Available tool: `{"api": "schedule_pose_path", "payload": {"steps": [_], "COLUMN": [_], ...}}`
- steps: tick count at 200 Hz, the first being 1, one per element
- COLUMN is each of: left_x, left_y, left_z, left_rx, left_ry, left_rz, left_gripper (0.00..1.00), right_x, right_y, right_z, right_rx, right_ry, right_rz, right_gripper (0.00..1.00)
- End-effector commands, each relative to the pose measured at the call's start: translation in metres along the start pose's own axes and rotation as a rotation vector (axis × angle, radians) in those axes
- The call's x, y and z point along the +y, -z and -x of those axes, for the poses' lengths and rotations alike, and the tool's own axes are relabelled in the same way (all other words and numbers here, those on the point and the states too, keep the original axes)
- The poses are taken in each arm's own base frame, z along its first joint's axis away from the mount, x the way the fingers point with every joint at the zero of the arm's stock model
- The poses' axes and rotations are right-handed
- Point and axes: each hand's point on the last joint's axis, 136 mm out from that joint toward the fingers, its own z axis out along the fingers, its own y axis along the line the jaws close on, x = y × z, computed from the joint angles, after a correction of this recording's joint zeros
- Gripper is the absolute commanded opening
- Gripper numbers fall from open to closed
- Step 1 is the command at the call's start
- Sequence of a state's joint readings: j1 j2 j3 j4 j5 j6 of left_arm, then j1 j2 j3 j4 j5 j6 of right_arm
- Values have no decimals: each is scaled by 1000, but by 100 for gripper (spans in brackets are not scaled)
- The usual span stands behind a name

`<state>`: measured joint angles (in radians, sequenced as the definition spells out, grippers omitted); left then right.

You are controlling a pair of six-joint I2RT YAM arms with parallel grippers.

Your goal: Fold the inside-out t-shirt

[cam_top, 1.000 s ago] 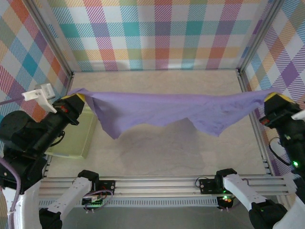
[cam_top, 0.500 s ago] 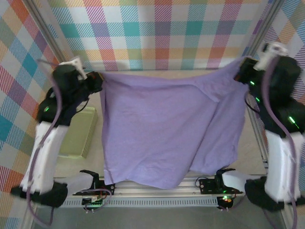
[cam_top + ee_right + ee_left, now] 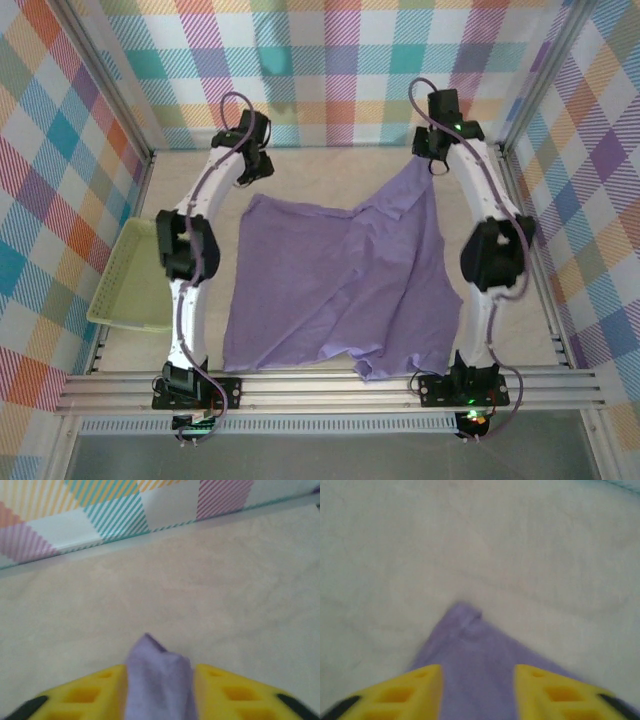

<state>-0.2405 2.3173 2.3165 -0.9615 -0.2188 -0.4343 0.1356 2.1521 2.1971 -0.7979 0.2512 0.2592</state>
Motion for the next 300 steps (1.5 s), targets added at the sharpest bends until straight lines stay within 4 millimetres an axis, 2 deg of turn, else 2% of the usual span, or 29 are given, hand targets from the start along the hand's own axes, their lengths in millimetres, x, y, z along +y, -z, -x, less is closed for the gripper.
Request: {"api": "schedule_pose_path", "payload": {"steps": [1, 15, 24, 43, 68, 88, 106, 132, 151, 164, 198, 215, 250, 276, 286, 300], "left_x": [27, 29, 24, 15, 11, 7, 9, 11, 14, 17, 25, 25, 0, -23, -26, -30], "left_y": [33, 44, 49, 54, 49, 33, 13, -16, -35, -46, -77, -90, -103, -99, -91, -71], "left_z": [13, 7, -2, -34, -83, -118, -142, -161, -163, -160, -138, -124, -82, -51, -38, -24], "left_rx": [13, 9, 5, 36, 115, 178, 231, 279, 289, 289, 280, 272, 209, 166, 138, 114], "left_ry": [-9, -23, -34, -30, -29, -40, -51, -36, -22, -6, 27, 43, 36, 24, 18, 10], "left_rz": [119, 133, 108, 11, -44, -64, -33, -17, 14, 29, 76, 82, 25, -43, -49, -71], "left_gripper": [57, 62, 63, 63, 57, 56, 54, 54, 54, 55, 56, 56, 59, 59, 60, 62], "right_x": [-13, -13, -14, -12, -8, -3, -2, -3, -5, -11, -30, -30, -23, -19, -16, -14], "right_y": [10, 12, 21, 37, 46, 38, 25, 3, -14, -26, -64, -82, -117, -136, -132, -114], "right_z": [2, -15, -24, -52, -111, -159, -194, -232, -246, -249, -233, -215, -173, -142, -127, -109], "right_rx": [69, 110, 107, 100, 204, 303, 381, 483, 543, 560, 578, 563, 536, 506, 486, 454], "right_ry": [-20, -18, -27, -61, -115, -129, -136, -169, -189, -200, -262, -268, -290, -302, -291, -259], "right_rz": [-41, -33, -13, 64, 144, 175, 179, 170, 140, 94, 30, 27, 57, 101, 123, 136], "right_gripper": [56, 64, 66, 68, 67, 67, 65, 63, 61, 61, 59, 58, 56, 55, 55, 56]}}
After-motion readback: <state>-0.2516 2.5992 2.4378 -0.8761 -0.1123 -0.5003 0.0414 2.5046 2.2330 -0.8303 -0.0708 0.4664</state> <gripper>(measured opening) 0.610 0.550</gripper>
